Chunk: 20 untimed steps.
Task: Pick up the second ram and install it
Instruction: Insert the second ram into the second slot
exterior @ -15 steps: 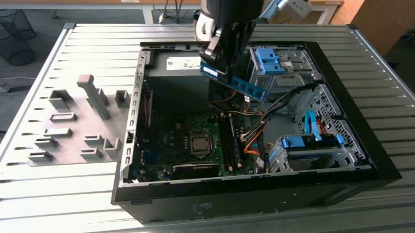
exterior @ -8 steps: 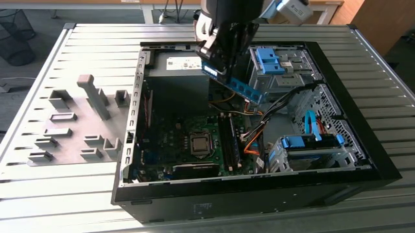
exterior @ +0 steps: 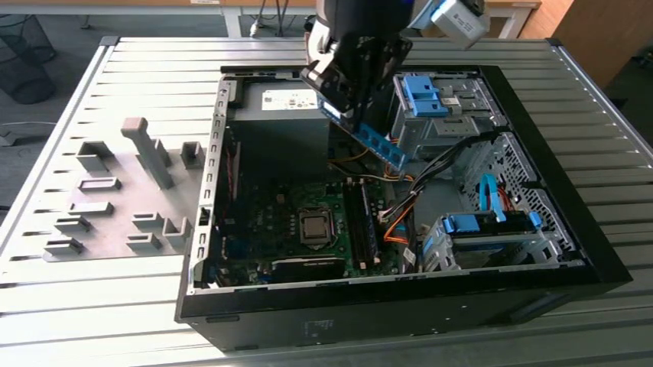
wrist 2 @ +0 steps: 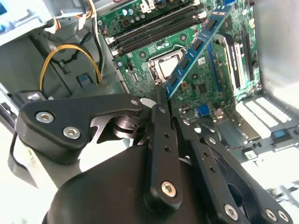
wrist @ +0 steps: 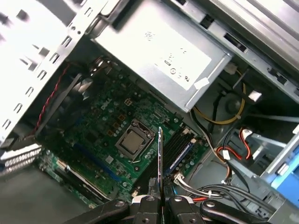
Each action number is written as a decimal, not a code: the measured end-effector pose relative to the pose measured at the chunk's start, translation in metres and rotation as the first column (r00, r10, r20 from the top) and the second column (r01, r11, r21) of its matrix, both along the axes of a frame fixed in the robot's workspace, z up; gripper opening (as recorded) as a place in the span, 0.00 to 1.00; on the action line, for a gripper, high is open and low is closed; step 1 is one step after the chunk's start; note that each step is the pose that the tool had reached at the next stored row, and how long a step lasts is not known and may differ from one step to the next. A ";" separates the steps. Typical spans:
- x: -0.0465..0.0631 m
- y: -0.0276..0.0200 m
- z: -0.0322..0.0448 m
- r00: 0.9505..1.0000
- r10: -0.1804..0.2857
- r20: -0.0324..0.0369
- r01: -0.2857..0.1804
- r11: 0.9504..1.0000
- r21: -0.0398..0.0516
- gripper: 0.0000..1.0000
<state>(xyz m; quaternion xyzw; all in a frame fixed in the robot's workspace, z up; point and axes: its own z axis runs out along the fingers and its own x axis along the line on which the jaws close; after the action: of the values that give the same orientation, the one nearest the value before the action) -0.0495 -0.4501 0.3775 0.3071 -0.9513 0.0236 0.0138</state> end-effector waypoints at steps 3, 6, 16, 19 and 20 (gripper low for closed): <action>0.000 0.0000 -0.0003 0.999 -0.054 0.000 0.054 0.999 0.000 0.14; 0.000 0.0000 -0.0009 0.994 -0.109 0.000 0.109 0.994 -0.001 0.14; 0.000 0.0000 -0.0032 0.958 -0.287 0.000 0.287 0.958 -0.003 0.14; 0.000 0.0000 -0.0039 0.941 -0.339 0.001 0.339 0.941 -0.003 0.14; 0.000 0.0000 -0.0041 0.934 -0.356 0.001 0.356 0.934 -0.003 0.14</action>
<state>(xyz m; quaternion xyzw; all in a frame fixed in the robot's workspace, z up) -0.0495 -0.4500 0.3734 0.1298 -0.9911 0.0223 0.0184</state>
